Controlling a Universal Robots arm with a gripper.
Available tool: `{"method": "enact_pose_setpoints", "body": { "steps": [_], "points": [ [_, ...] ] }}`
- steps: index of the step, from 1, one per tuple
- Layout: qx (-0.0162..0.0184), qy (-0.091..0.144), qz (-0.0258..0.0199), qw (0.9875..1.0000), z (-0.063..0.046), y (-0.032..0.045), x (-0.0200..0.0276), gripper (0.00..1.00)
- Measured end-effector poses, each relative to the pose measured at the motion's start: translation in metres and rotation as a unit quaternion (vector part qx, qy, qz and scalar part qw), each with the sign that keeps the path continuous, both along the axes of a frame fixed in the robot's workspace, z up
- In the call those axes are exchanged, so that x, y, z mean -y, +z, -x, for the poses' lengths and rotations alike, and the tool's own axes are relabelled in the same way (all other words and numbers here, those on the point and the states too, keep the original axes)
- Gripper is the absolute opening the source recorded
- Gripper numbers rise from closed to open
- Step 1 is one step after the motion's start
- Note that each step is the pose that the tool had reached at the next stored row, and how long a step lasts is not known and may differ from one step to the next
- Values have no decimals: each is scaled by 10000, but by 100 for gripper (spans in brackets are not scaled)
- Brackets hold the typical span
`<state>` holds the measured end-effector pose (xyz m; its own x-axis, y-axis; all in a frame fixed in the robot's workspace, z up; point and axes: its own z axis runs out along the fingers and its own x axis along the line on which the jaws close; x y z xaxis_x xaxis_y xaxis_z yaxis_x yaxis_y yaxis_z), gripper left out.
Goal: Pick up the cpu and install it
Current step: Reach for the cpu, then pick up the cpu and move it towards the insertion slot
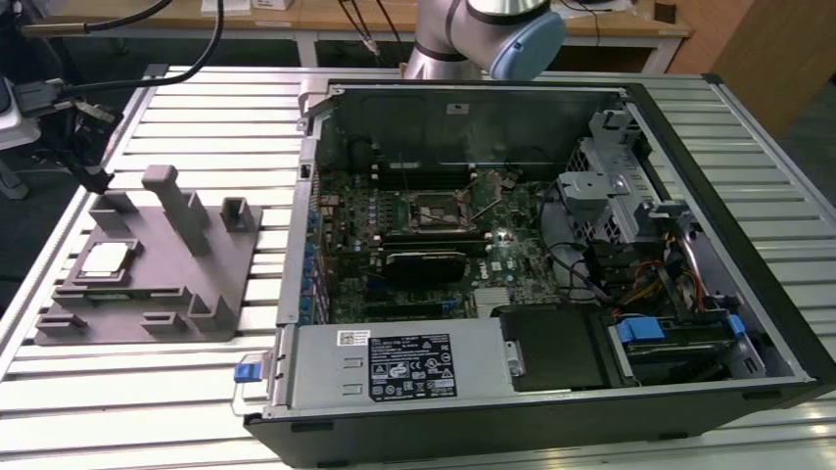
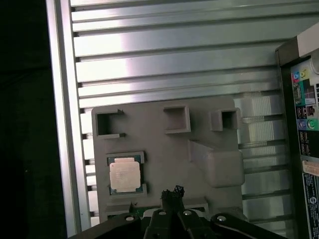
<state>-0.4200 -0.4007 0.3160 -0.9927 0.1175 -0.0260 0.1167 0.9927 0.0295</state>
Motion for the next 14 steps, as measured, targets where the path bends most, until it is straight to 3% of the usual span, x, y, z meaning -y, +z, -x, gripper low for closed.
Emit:
{"method": "enact_pose_setpoints", "body": {
  "steps": [5, 14],
  "points": [
    [1, -2, 2, 10000, 56, -49, 0, 11],
    [0, -2, 1, 10000, 76, -52, 3, 11]
  ]
}}
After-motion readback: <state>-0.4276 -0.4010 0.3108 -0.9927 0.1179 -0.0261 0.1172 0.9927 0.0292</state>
